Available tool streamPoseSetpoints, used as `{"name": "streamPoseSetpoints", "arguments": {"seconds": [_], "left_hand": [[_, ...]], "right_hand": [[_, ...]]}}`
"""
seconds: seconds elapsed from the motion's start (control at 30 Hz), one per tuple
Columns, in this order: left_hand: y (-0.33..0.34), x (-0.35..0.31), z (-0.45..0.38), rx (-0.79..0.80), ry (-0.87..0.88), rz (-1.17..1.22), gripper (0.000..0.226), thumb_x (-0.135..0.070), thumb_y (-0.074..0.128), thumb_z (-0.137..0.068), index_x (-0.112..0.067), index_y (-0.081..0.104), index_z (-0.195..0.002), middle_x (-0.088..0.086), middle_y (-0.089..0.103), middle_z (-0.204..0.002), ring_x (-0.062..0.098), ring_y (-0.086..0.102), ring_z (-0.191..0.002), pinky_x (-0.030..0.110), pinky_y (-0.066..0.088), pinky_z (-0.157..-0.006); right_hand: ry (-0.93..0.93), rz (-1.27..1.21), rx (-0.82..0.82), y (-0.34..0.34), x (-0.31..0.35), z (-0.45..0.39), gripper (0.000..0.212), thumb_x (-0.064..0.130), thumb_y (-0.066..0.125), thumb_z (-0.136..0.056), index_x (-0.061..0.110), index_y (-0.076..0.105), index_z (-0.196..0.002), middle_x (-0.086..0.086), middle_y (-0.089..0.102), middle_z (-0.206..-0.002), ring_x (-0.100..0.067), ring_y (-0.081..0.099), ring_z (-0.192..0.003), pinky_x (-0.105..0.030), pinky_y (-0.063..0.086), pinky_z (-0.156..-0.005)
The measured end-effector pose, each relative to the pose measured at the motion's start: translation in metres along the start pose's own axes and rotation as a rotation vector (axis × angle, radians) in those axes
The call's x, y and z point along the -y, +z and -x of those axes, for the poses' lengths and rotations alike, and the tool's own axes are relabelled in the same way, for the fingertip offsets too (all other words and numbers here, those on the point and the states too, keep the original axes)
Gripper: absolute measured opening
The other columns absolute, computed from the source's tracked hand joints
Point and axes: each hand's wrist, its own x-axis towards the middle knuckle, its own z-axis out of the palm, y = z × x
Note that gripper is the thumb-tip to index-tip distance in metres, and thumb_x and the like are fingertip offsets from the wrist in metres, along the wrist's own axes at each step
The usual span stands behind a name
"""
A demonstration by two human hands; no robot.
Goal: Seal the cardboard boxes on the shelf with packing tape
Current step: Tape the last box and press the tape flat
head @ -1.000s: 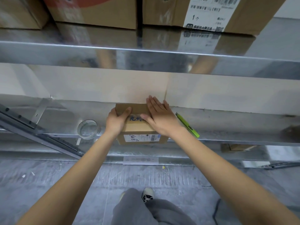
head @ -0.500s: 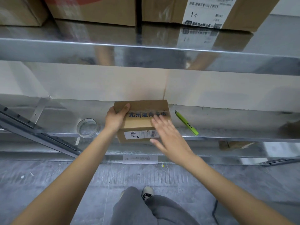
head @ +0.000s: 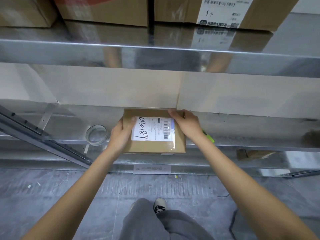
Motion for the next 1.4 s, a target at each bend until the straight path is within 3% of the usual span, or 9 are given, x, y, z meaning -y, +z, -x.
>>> {"name": "streamPoseSetpoints", "arguments": {"seconds": [0.1, 0.17, 0.3, 0.73, 0.9, 1.03, 1.2, 1.3, 1.4], "left_hand": [[0.011, -0.001, -0.007, 0.012, -0.101, 0.099, 0.037, -0.041, 0.045, -0.101, -0.012, 0.056, -0.122, 0.004, 0.064, -0.115, 0.024, 0.06, -0.113, 0.031, 0.044, -0.093], [0.013, -0.005, -0.012, 0.019, -0.116, 0.113, 0.032, -0.035, 0.045, -0.102, -0.01, 0.057, -0.119, 0.005, 0.065, -0.111, 0.023, 0.062, -0.104, 0.03, 0.044, -0.088], [0.014, -0.006, -0.021, 0.021, -0.135, 0.098, 0.031, -0.035, 0.045, -0.102, -0.01, 0.057, -0.115, 0.009, 0.065, -0.113, 0.025, 0.061, -0.101, 0.033, 0.047, -0.089], [0.014, -0.003, -0.024, 0.034, -0.224, 0.159, 0.037, -0.04, 0.044, -0.102, -0.01, 0.058, -0.119, 0.013, 0.068, -0.113, 0.032, 0.064, -0.105, 0.046, 0.05, -0.097], [0.014, -0.005, -0.025, 0.049, -0.236, 0.153, 0.04, -0.041, 0.043, -0.102, -0.009, 0.057, -0.122, 0.01, 0.069, -0.109, 0.029, 0.065, -0.098, 0.038, 0.051, -0.087], [0.014, -0.004, -0.027, 0.017, -0.244, 0.196, 0.045, -0.045, 0.048, -0.1, -0.008, 0.058, -0.125, 0.01, 0.069, -0.113, 0.029, 0.066, -0.099, 0.039, 0.053, -0.086], [0.003, 0.003, -0.016, 0.061, -0.303, 0.431, 0.061, -0.064, 0.037, -0.095, -0.015, 0.057, -0.127, 0.007, 0.068, -0.121, 0.024, 0.063, -0.109, 0.043, 0.047, -0.098], [-0.009, 0.001, -0.009, 0.056, -0.282, 0.52, 0.065, -0.066, 0.03, -0.096, -0.015, 0.056, -0.127, 0.008, 0.063, -0.125, 0.024, 0.056, -0.112, 0.045, 0.039, -0.104], [-0.012, -0.002, -0.001, 0.163, -0.182, 0.25, 0.074, -0.079, 0.036, -0.085, -0.026, 0.053, -0.133, -0.008, 0.057, -0.133, 0.014, 0.052, -0.123, 0.04, 0.033, -0.113]], "right_hand": [[0.066, 0.144, 0.093, 0.017, -0.005, -0.012, 0.061, 0.062, 0.043, -0.093, 0.009, 0.055, -0.121, -0.013, 0.061, -0.118, -0.028, 0.055, -0.105, -0.033, 0.044, -0.078], [-0.06, 0.357, -0.013, 0.028, -0.006, -0.019, 0.073, 0.055, 0.033, -0.099, 0.009, 0.015, -0.153, -0.017, 0.028, -0.154, -0.031, 0.028, -0.141, -0.039, 0.03, -0.11], [-0.444, 0.78, 0.075, 0.049, -0.002, -0.019, 0.066, 0.051, 0.015, -0.102, 0.015, -0.001, -0.155, -0.001, -0.004, -0.163, -0.015, -0.007, -0.149, -0.044, -0.004, -0.121], [-0.495, 0.827, 0.129, 0.049, -0.037, 0.056, 0.081, 0.061, 0.001, -0.093, 0.009, 0.003, -0.155, -0.005, 0.001, -0.163, -0.016, -0.009, -0.149, -0.043, -0.015, -0.118], [-0.611, 0.829, 0.099, 0.044, -0.065, 0.088, 0.071, 0.053, 0.021, -0.1, 0.009, 0.011, -0.155, -0.005, 0.006, -0.162, -0.016, -0.003, -0.15, -0.049, 0.008, -0.121], [-0.511, 0.425, 0.113, 0.026, -0.062, 0.067, 0.081, 0.045, 0.056, -0.093, 0.023, 0.009, -0.155, 0.002, -0.004, -0.163, -0.009, -0.011, -0.147, -0.038, 0.006, -0.123], [-0.206, -0.007, 0.066, 0.005, -0.063, 0.044, 0.094, 0.052, 0.08, -0.068, 0.027, 0.035, -0.148, 0.005, 0.042, -0.147, -0.008, 0.039, -0.134, -0.037, 0.038, -0.111], [-0.203, -0.009, -0.085, -0.002, -0.046, 0.038, 0.079, 0.069, 0.069, -0.069, 0.027, 0.054, -0.133, 0.005, 0.059, -0.125, -0.007, 0.058, -0.108, -0.025, 0.047, -0.09], [-0.104, 0.059, -0.121, -0.008, -0.024, 0.022, 0.052, 0.067, 0.063, -0.077, 0.019, 0.065, -0.096, 0.0, 0.066, -0.09, -0.013, 0.059, -0.077, -0.022, 0.041, -0.062]]}}
